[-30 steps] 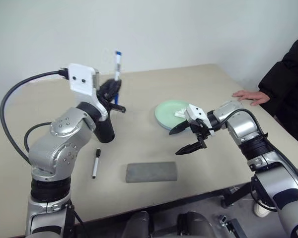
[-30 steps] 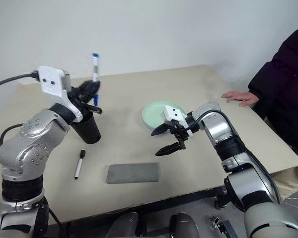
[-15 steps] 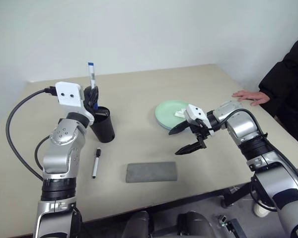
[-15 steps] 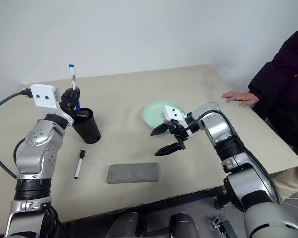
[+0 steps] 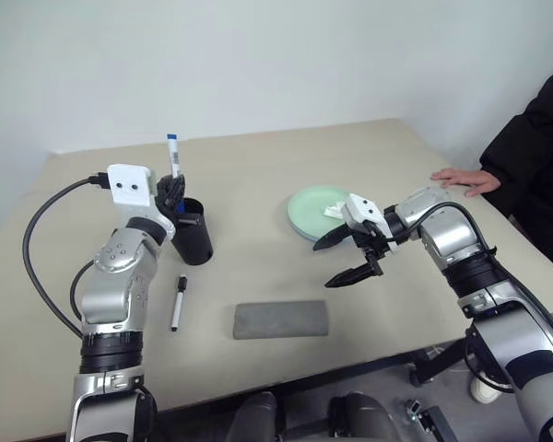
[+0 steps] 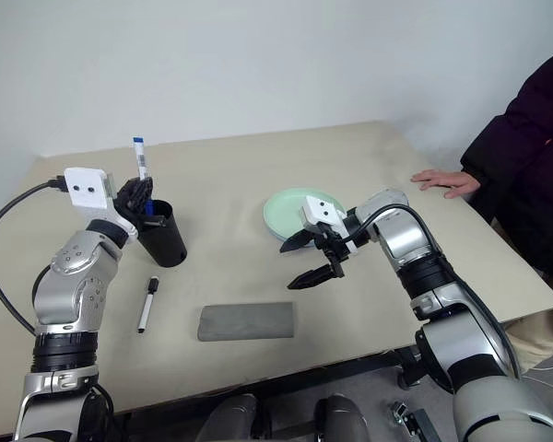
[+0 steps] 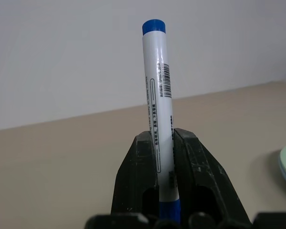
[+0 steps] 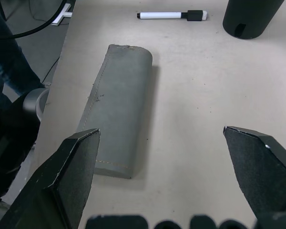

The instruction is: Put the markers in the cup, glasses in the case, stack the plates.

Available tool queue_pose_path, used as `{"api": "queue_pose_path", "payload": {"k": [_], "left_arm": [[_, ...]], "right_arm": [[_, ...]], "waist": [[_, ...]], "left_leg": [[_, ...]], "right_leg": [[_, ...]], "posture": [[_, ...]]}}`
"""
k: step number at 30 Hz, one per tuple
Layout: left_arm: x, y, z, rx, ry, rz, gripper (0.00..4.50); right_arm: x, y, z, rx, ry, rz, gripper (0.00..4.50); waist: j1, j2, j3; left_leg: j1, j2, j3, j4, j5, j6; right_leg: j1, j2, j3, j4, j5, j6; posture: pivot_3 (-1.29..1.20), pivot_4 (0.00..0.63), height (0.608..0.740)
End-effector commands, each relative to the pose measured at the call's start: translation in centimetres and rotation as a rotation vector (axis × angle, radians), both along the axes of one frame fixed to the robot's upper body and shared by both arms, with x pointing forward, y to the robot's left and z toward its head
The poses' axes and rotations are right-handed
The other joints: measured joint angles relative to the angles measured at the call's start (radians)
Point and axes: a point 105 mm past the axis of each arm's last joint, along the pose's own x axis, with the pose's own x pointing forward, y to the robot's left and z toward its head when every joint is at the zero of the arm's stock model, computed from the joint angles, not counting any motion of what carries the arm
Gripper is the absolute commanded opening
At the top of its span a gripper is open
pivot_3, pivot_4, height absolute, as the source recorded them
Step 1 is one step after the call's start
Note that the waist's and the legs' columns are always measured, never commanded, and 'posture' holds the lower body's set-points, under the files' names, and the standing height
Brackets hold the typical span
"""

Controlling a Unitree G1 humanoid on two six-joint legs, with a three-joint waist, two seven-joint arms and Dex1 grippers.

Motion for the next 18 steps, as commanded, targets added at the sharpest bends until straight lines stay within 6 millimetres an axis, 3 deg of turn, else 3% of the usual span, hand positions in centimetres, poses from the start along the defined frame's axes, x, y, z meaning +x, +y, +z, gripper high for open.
{"api": "queue_pose_path", "payload": {"k": [1, 18], "left_arm": [[-0.2, 0.6, 1.0, -0.003, -0.028, 0.012, 0.10], [-0.6, -0.3, -0.1, -0.035, 0.035, -0.049, 0.10]], "right_arm": [[0.1, 0.2, 1.5, 0.024, -0.050, 0.015, 4.50], [0.1, 0.3, 1.5, 0.023, -0.051, 0.016, 4.50]], "waist": [[0.000, 0.000, 0.000], [0.000, 0.000, 0.000]], "left_leg": [[0.000, 0.000, 0.000, 0.000, 0.000, 0.000], [0.000, 0.000, 0.000, 0.000, 0.000, 0.000]], "right_leg": [[0.000, 0.000, 0.000, 0.000, 0.000, 0.000], [0.000, 0.000, 0.000, 0.000, 0.000, 0.000]], "posture": [[0.00, 0.000, 0.700], [0.00, 0.000, 0.700]]}}
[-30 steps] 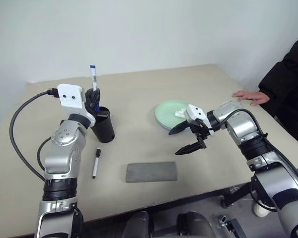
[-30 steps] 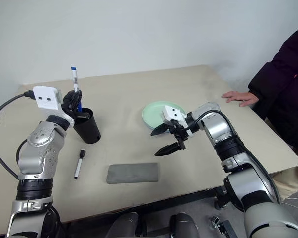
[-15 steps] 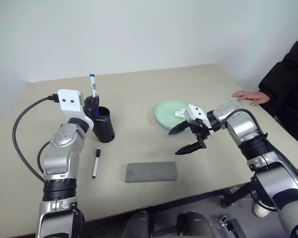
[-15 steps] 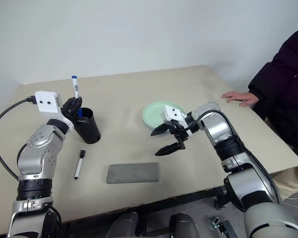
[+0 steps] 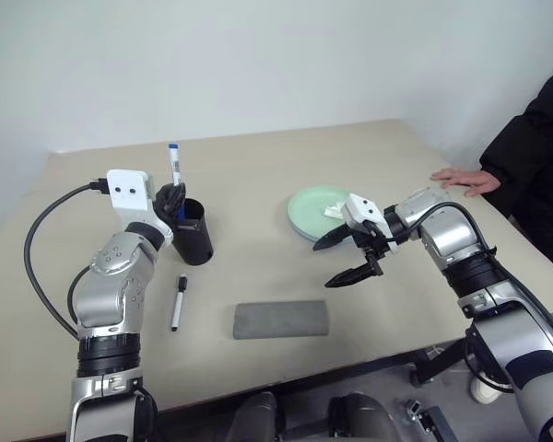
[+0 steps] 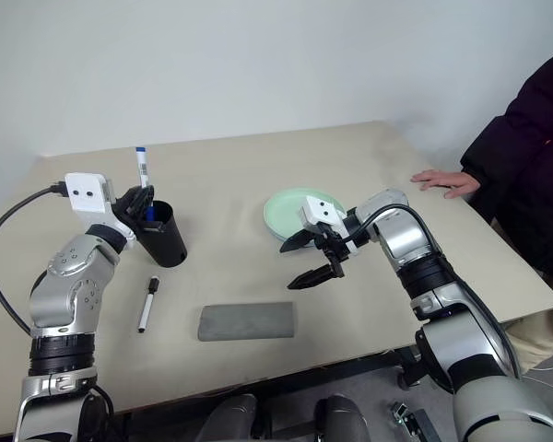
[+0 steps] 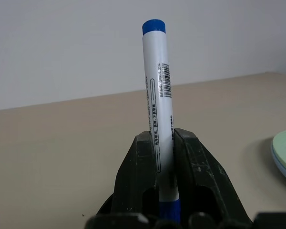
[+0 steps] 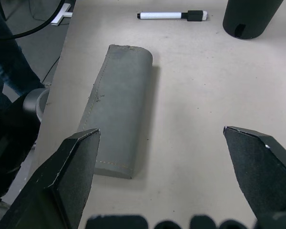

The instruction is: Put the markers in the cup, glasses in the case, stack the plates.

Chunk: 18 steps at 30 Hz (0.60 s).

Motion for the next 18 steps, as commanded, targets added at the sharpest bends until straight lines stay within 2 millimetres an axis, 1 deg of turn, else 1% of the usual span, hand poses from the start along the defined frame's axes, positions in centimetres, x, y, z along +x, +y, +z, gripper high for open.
{"api": "queue_pose_path", "payload": {"k": [1, 5, 12, 18], "left_arm": [[-0.21, -0.26, 0.57, -0.002, -0.017, -0.015, 0.10], [-0.20, -0.15, 0.63, -0.003, -0.014, -0.014, 0.10], [-0.16, -0.02, 0.78, -0.002, -0.016, -0.008, 2.48], [-0.08, 0.17, 0.88, -0.001, -0.016, -0.004, 2.48]], "right_arm": [[0.13, 0.28, 1.50, 0.023, -0.051, 0.017, 4.50], [0.15, 0.30, 1.52, 0.024, -0.052, 0.017, 4.50], [0.18, 0.30, 1.54, 0.024, -0.053, 0.016, 4.50], [0.22, 0.39, 1.52, 0.025, -0.055, 0.016, 4.50]], "waist": [[0.000, 0.000, 0.000], [0.000, 0.000, 0.000], [0.000, 0.000, 0.000], [0.000, 0.000, 0.000]], "left_leg": [[0.000, 0.000, 0.000, 0.000, 0.000, 0.000], [0.000, 0.000, 0.000, 0.000, 0.000, 0.000], [0.000, 0.000, 0.000, 0.000, 0.000, 0.000], [0.000, 0.000, 0.000, 0.000, 0.000, 0.000]], "right_leg": [[0.000, 0.000, 0.000, 0.000, 0.000, 0.000], [0.000, 0.000, 0.000, 0.000, 0.000, 0.000], [0.000, 0.000, 0.000, 0.000, 0.000, 0.000], [0.000, 0.000, 0.000, 0.000, 0.000, 0.000]], "posture": [[0.00, 0.000, 0.700], [0.00, 0.000, 0.700], [0.00, 0.000, 0.700], [0.00, 0.000, 0.700]]}}
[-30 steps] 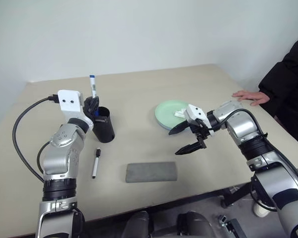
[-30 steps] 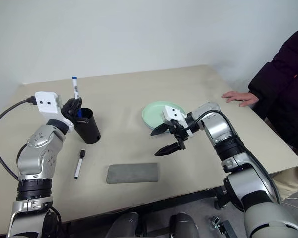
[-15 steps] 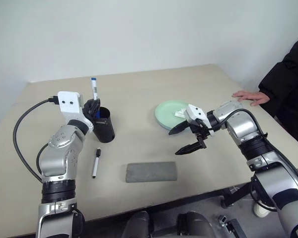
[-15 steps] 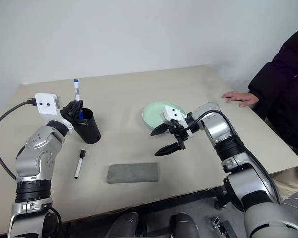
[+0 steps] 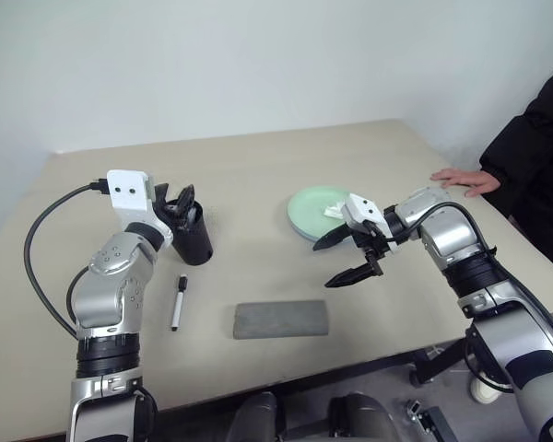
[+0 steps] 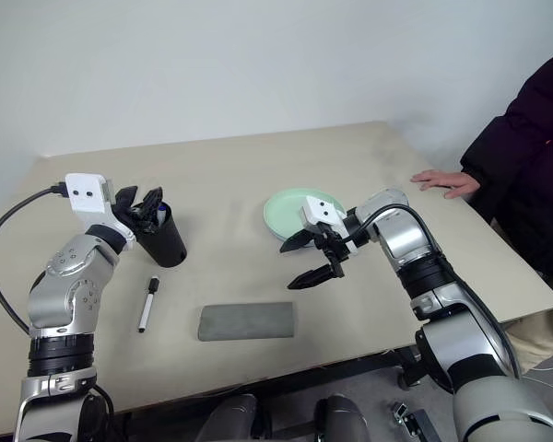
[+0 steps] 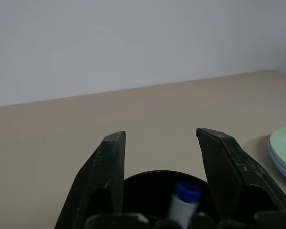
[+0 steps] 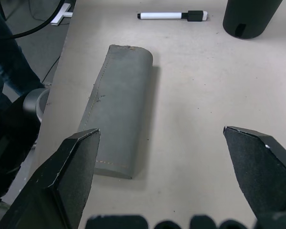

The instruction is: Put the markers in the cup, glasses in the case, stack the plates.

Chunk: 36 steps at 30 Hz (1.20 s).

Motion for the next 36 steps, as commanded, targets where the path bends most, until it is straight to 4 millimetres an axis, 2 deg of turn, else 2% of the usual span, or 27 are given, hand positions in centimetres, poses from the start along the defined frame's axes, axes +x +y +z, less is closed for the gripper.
{"api": "queue_pose_path", "payload": {"k": [1, 9, 18, 27, 30, 33, 36], "left_arm": [[0.0, 0.1, 1.0, 0.002, -0.029, 0.001, 2.48], [0.0, 0.2, 1.4, -0.004, -0.039, 0.000, 2.48], [0.0, 0.3, 5.7, -0.076, -0.171, -0.014, 2.48], [-0.2, -0.8, 7.2, -0.083, -0.190, -0.060, 2.48], [-1.0, -1.9, 8.0, -0.086, -0.191, -0.148, 2.48], [-2.9, -3.5, 8.5, -0.054, -0.156, -0.303, 2.48], [-4.6, -4.0, 8.6, 0.027, -0.106, -0.381, 2.48]], "right_arm": [[0.2, 0.4, 1.5, 0.025, -0.055, 0.016, 4.50], [0.3, 0.5, 1.6, 0.025, -0.058, 0.019, 4.50], [0.3, 0.5, 1.5, 0.026, -0.057, 0.020, 4.50], [0.2, 0.6, 1.4, 0.026, -0.058, 0.023, 4.50], [0.2, 0.5, 1.5, 0.026, -0.058, 0.023, 4.50], [0.2, 0.4, 1.5, 0.025, -0.058, 0.021, 4.50], [0.2, 0.4, 1.5, 0.024, -0.058, 0.019, 4.50]], "waist": [[0.000, 0.000, 0.000], [0.000, 0.000, 0.000], [0.000, 0.000, 0.000], [-0.001, 0.000, 0.000], [-0.001, 0.000, 0.000], [-0.001, -0.001, 0.000], [-0.006, 0.000, 0.000]], "left_leg": [[0.000, 0.000, 0.000, 0.000, 0.000, 0.000], [0.000, 0.000, 0.000, 0.000, 0.000, 0.000], [-0.001, 0.000, 0.000, 0.000, 0.000, 0.000], [0.000, 0.000, 0.000, 0.000, 0.000, 0.000], [0.000, 0.000, 0.000, 0.000, 0.000, 0.000], [-0.001, 0.000, 0.000, 0.000, 0.000, 0.000], [0.000, 0.000, 0.000, 0.000, 0.000, 0.000]], "right_leg": [[0.000, 0.000, 0.000, 0.000, 0.000, 0.000], [0.000, 0.000, 0.000, 0.000, 0.000, 0.000], [0.000, 0.000, 0.000, 0.000, 0.000, 0.000], [0.000, 0.000, 0.000, 0.000, 0.001, 0.001], [0.000, 0.000, 0.000, 0.000, 0.001, 0.001], [0.000, 0.000, 0.000, 0.000, 0.001, 0.001], [-0.001, 0.000, 0.000, 0.000, 0.001, 0.001]], "posture": [[0.00, 0.000, 0.700], [0.00, 0.000, 0.700], [0.00, 0.000, 0.700], [0.00, 0.000, 0.700], [0.00, 0.000, 0.700], [0.00, 0.000, 0.700], [0.00, 0.000, 0.700]]}}
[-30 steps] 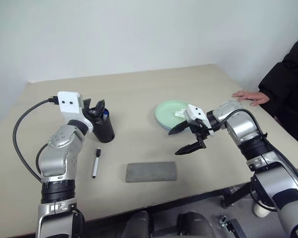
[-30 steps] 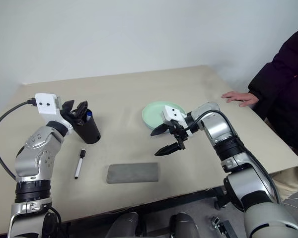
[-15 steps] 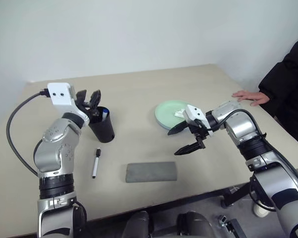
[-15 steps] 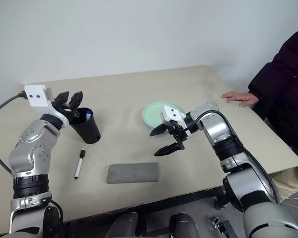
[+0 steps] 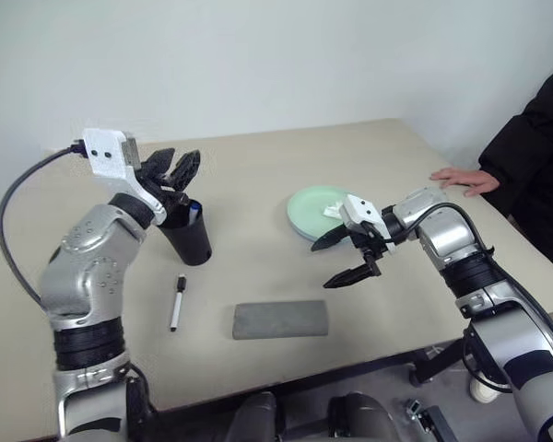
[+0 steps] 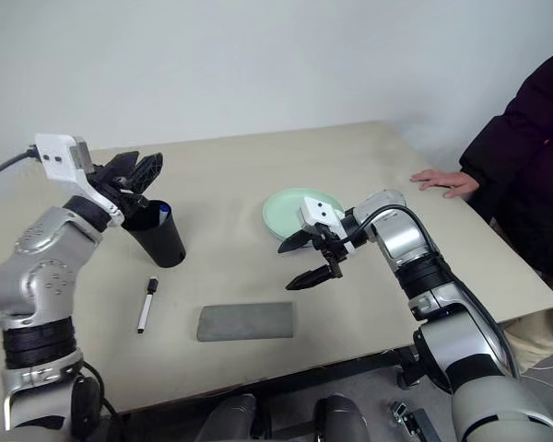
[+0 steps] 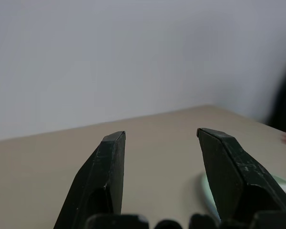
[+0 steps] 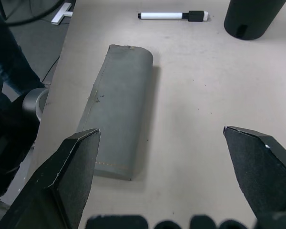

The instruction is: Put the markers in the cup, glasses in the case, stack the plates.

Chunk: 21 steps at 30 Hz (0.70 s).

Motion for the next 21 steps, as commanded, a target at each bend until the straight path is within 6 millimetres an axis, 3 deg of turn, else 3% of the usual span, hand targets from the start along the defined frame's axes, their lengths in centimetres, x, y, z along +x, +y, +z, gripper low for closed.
{"api": "queue_pose_path", "payload": {"k": [1, 5, 9, 15, 21], "left_arm": [[-2.4, -1.1, 1.6, 0.069, -0.012, -0.117, 2.48], [-4.7, -2.2, 0.8, 0.143, 0.070, -0.234, 2.48], [-6.0, -2.7, -2.0, 0.175, 0.200, -0.273, 2.48], [-6.7, -1.7, -6.5, 0.230, 0.436, -0.190, 2.48], [-6.3, 0.0, -9.8, 0.272, 0.638, -0.041, 2.48]], "right_arm": [[0.3, 0.1, 1.5, 0.024, -0.051, 0.011, 4.50], [0.2, 0.2, 1.4, 0.023, -0.049, 0.015, 4.50], [0.2, 0.4, 1.5, 0.024, -0.047, 0.019, 4.50], [0.2, 0.5, 1.5, 0.026, -0.042, 0.025, 4.50], [0.2, 0.6, 1.6, 0.027, -0.041, 0.024, 4.50]], "waist": [[-0.002, 0.000, 0.000], [-0.003, 0.000, 0.000], [-0.001, 0.001, 0.000], [-0.001, 0.001, 0.001], [-0.001, 0.001, 0.001]], "left_leg": [[0.000, 0.000, 0.000, 0.000, 0.000, 0.000], [0.001, 0.001, 0.000, 0.000, 0.000, 0.000], [0.001, 0.000, -0.001, 0.000, 0.000, 0.000], [0.001, 0.001, -0.001, 0.000, 0.000, 0.000], [0.001, 0.001, 0.000, 0.000, 0.000, 0.000]], "right_leg": [[0.000, 0.000, 0.000, 0.000, 0.000, 0.000], [0.000, 0.000, 0.000, 0.000, -0.001, -0.002], [0.001, 0.000, 0.000, 0.000, -0.001, -0.002], [0.001, 0.000, 0.000, 0.000, -0.001, -0.002], [0.000, 0.000, 0.000, 0.000, -0.001, -0.002]], "posture": [[0.00, 0.000, 0.700], [0.00, 0.000, 0.700], [0.00, 0.000, 0.700], [0.00, 0.000, 0.700], [0.00, 0.000, 0.700]]}}
